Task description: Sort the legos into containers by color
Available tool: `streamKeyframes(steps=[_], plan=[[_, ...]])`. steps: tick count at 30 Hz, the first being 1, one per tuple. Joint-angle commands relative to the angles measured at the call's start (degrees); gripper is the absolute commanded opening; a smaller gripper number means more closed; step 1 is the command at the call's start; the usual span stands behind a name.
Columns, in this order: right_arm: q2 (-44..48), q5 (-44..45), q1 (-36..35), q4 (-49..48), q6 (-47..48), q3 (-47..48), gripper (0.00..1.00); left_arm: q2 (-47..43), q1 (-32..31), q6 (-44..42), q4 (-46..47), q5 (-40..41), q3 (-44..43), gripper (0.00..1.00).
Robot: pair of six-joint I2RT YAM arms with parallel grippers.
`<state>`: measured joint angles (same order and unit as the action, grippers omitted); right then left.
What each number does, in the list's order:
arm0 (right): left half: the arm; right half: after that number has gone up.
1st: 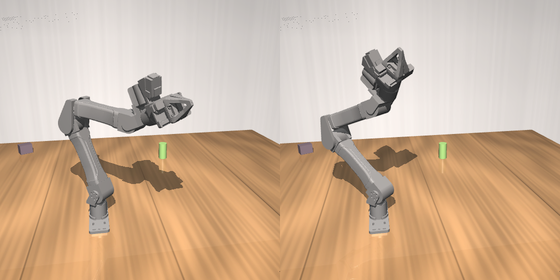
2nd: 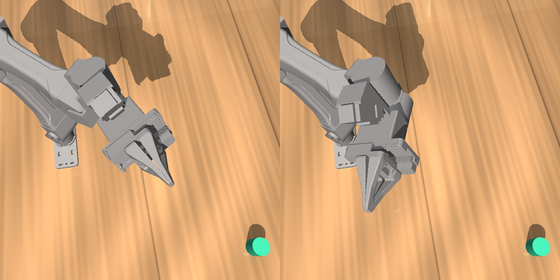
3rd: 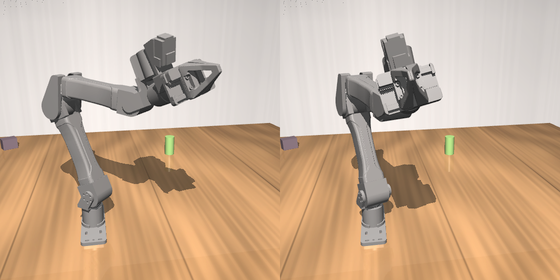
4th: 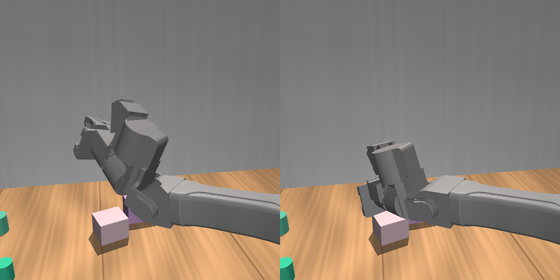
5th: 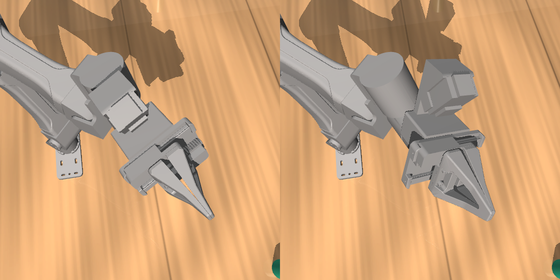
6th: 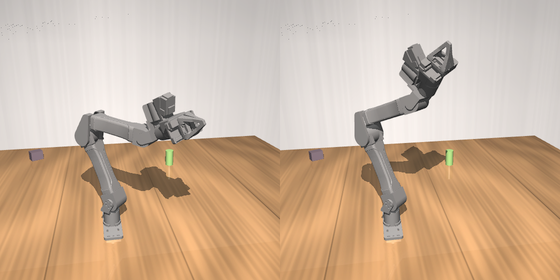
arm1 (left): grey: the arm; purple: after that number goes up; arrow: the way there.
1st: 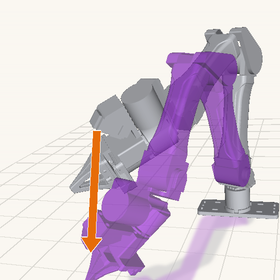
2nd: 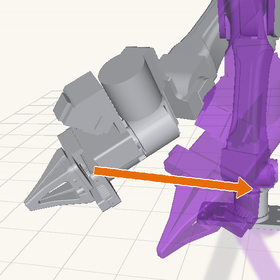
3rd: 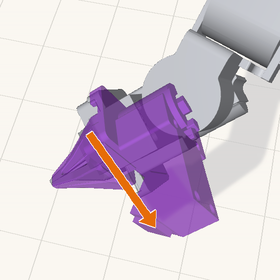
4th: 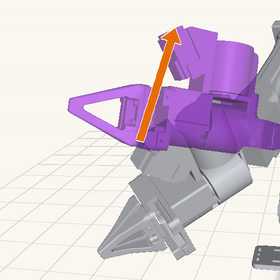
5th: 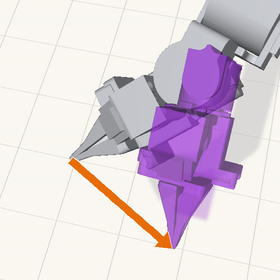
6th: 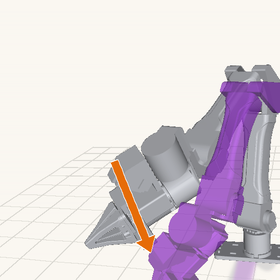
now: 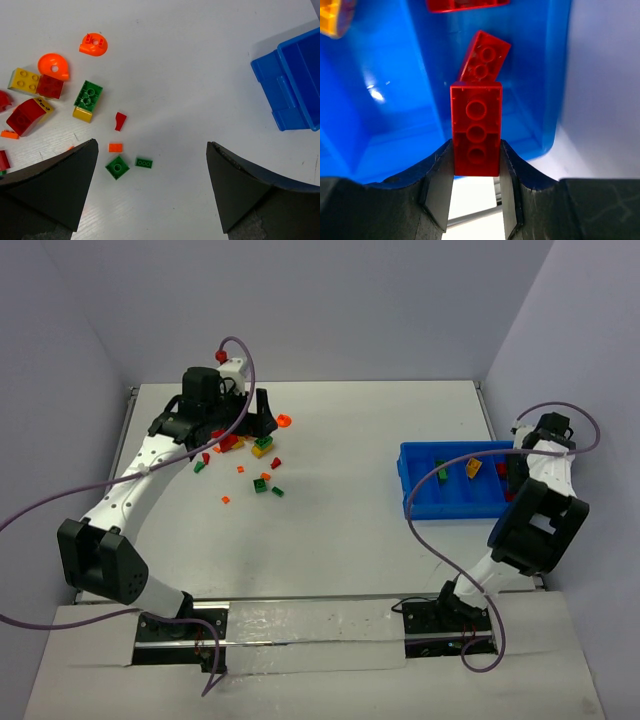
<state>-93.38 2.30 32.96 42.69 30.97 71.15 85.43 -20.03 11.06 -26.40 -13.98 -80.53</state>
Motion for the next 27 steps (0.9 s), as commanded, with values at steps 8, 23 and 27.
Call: streamKeyframes(steps=[8,23,27], plan=[[-4.88,-0.62,0.53,-3.67,-0.9,6.23,0.63,0.08,0.65,-1.35,0.26,0.71,-2.35,0.99],[6.71,-9.76,-11.28,4.14,-5.86,8.93,1.0,3.34,12.25,-16.76,-4.1,-3.35,-3.1,0.97],[8.73,-12.91,-18.16,5.67,-9.73,9.88,1.0,7.64,13.93,-24.95,-5.78,-2.67,-4.51,0.93]])
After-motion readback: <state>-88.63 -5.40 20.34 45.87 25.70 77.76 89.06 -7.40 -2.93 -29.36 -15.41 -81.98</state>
